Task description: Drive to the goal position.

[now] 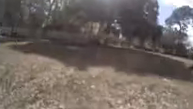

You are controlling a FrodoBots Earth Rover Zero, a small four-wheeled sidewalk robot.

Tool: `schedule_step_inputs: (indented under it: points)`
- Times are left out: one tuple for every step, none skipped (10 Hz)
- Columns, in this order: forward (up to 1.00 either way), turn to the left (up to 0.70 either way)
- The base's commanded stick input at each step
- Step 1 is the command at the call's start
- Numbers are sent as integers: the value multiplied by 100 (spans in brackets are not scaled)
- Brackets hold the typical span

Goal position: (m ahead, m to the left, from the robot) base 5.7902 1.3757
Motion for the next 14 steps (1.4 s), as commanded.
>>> schedule_step_inputs:
  points:
    - [70,0]
    - [70,0]
    - [70,0]
    - [70,0]
    - [70,0]
    - [70,0]
    - [70,0]
    - [70,0]
    - [70,0]
    - [70,0]
    - [85,0]
    - [85,0]
    - [85,0]
    - [85,0]
